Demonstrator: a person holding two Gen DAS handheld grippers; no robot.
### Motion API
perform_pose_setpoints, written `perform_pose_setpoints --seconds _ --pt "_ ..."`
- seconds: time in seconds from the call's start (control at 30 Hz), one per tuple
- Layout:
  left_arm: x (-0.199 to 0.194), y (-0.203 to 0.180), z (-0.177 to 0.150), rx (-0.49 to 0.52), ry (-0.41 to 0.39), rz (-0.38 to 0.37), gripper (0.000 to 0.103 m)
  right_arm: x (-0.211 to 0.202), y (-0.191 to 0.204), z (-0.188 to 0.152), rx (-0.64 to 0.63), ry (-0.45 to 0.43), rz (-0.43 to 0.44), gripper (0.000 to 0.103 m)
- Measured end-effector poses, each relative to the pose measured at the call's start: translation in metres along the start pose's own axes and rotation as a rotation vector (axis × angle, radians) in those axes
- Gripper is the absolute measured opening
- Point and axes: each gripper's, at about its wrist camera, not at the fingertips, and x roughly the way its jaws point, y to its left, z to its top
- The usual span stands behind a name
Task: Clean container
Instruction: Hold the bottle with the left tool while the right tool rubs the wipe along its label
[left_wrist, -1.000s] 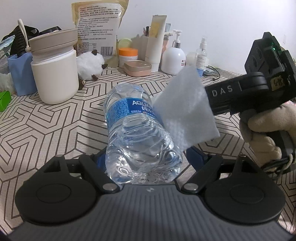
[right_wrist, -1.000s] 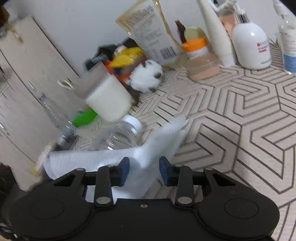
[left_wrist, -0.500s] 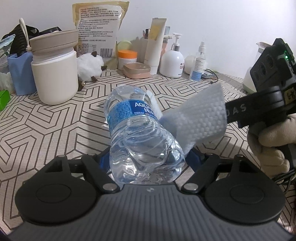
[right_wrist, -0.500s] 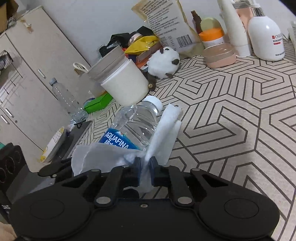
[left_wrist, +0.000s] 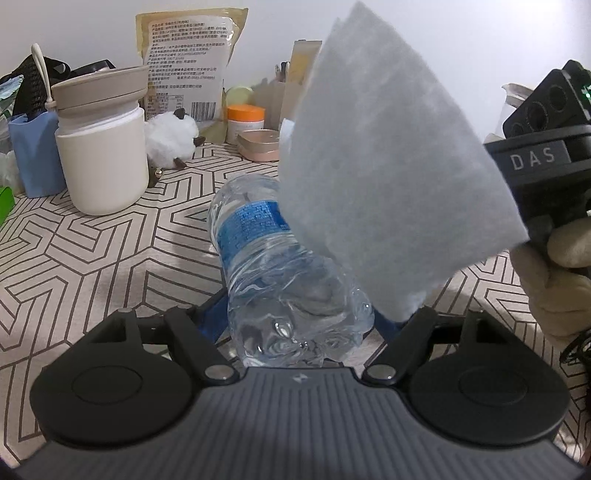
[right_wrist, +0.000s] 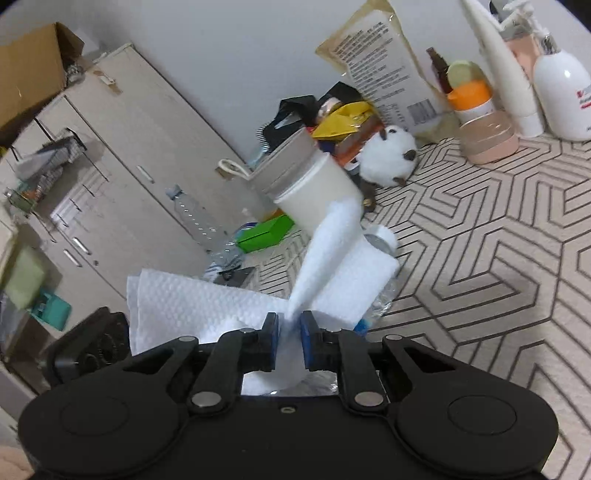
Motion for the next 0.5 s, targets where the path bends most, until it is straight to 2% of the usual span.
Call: perform_pose_setpoints --seconds 0.13,0.23,0.33,0.5 --pt "0.002 -0.003 0.0 0.016 0.012 0.013 0.078 0.002 0.001 0.0 -0.005 0.002 0.001 0.017" --pt "0.003 0.0 0.001 -0.002 0.024 0.01 0.08 0.002 -0.003 0.0 0.003 0.01 -0.037 0.016" --pt "0.002 0.001 0.0 -0.009 0.025 0.008 0.08 0.004 -0.011 -0.001 0.035 0.015 -0.059 0.027" --pt "-0.001 -0.004 0.0 -0.004 0.026 0.001 0.081 0.004 -0.016 0.0 0.051 0.013 -0.071 0.027"
